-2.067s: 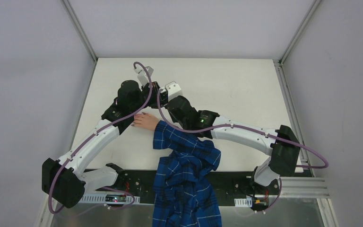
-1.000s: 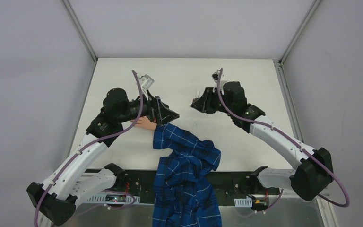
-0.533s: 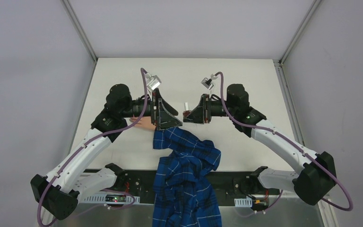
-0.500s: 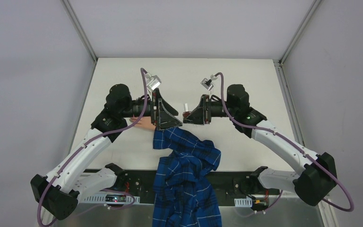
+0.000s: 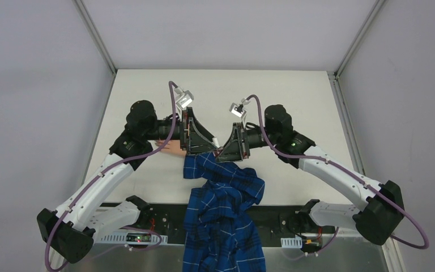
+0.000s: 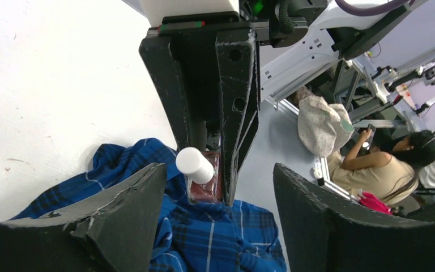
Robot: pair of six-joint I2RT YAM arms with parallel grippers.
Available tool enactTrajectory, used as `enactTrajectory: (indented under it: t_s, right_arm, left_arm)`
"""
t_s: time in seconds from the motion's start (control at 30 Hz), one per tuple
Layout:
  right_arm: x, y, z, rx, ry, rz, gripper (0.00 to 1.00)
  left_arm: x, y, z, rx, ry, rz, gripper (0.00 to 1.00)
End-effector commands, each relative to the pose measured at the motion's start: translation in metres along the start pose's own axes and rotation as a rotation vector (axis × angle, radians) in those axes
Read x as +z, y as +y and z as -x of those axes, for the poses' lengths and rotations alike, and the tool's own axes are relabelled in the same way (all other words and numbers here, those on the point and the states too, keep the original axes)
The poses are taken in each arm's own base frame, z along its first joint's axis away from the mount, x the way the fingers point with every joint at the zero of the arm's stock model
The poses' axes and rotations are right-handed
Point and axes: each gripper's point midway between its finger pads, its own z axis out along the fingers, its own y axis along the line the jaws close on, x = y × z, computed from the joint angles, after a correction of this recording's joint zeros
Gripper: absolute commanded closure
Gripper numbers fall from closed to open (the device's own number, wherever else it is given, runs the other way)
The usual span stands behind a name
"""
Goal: Paint the nails
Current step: Unscrew the nail polish bottle.
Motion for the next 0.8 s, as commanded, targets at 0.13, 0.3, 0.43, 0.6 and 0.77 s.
enactTrajectory:
  t_s: [0.13, 0.3, 0.43, 0.6, 0.77]
  right_arm:
    - [0.003, 0.021, 0.013, -0.082, 0.012, 0.064, 1.0]
    - [0.004, 0.023, 0.014, -0.09, 0.016, 0.072, 1.0]
    - [0.004, 0.023, 0.014, -0.091, 0.021, 0.07, 1.0]
    - [0.005, 0.02, 0.011, -0.082, 0.029, 0.064, 1.0]
    - [0.004, 0.019, 0.009, -0.078, 0.034, 0.06, 1.0]
  left_arm:
    - [0.002, -0.027, 0.005, 0.076, 0.02, -0.115, 0.46]
    - [0.007, -0.025, 0.0, 0.055, 0.043, -0.125, 0.48]
    - [0.009, -0.025, -0.001, 0.049, 0.048, -0.127, 0.6]
    - [0.01, -0.023, -0.001, 0.043, 0.042, -0.115, 0.7]
    - [0.011, -0.019, 0.0, 0.031, 0.033, -0.098, 0.56]
